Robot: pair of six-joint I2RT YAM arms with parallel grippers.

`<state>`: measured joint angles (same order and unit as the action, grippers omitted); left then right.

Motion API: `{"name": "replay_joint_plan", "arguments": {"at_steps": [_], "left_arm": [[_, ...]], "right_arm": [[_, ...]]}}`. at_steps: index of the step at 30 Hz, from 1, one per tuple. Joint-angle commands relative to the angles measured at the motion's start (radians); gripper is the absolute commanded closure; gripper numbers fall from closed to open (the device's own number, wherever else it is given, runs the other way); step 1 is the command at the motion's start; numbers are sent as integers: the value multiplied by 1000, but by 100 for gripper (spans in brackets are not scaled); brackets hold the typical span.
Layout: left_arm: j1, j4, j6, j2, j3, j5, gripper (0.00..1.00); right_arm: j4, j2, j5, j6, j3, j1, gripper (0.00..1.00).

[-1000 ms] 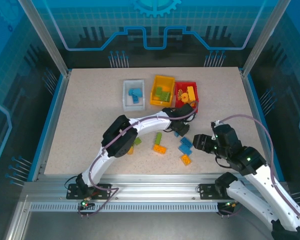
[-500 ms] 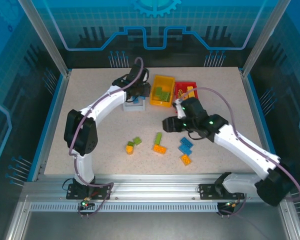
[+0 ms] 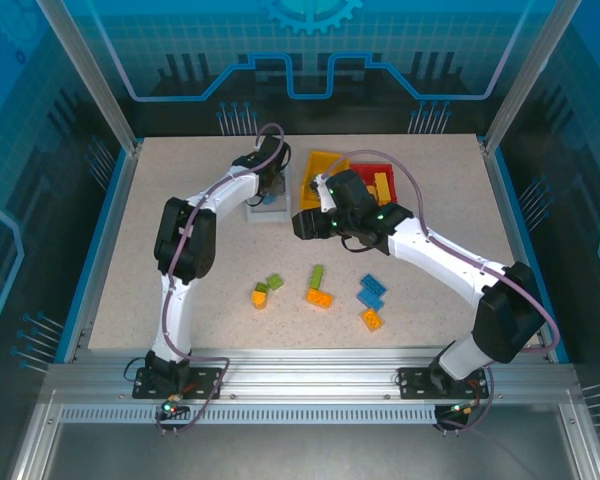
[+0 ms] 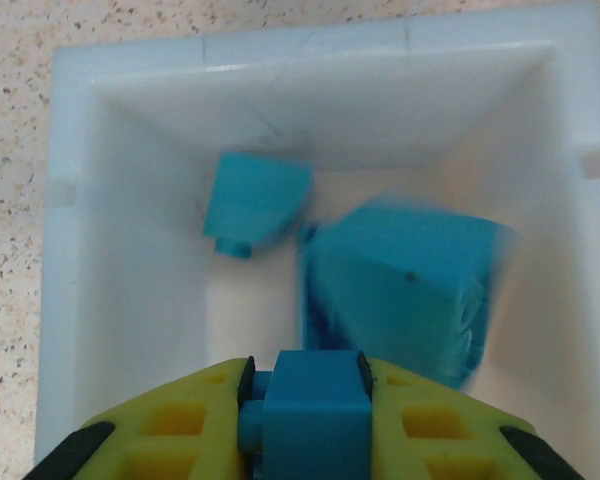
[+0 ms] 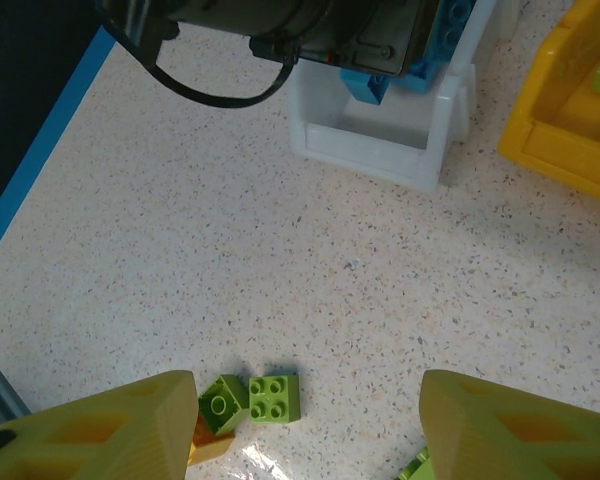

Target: Sort the legos into containers by color

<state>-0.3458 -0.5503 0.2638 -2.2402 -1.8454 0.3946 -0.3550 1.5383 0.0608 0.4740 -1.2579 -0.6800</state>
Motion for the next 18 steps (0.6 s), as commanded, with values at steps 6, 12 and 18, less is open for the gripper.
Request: {"name": "replay_joint_plan", "arguments": {"at_steps": [6,12,18], "left_arm": [[10,-27,38,-21,-37,58,68],[8,-19,48,47,-8,32,54],[3,-13,56,139,26,14,51]], "right_arm": [[47,-9,11,22,43,2,38],[47,-23,10,22,61,4,37],[47,-41,3,21,79,8,37]]}}
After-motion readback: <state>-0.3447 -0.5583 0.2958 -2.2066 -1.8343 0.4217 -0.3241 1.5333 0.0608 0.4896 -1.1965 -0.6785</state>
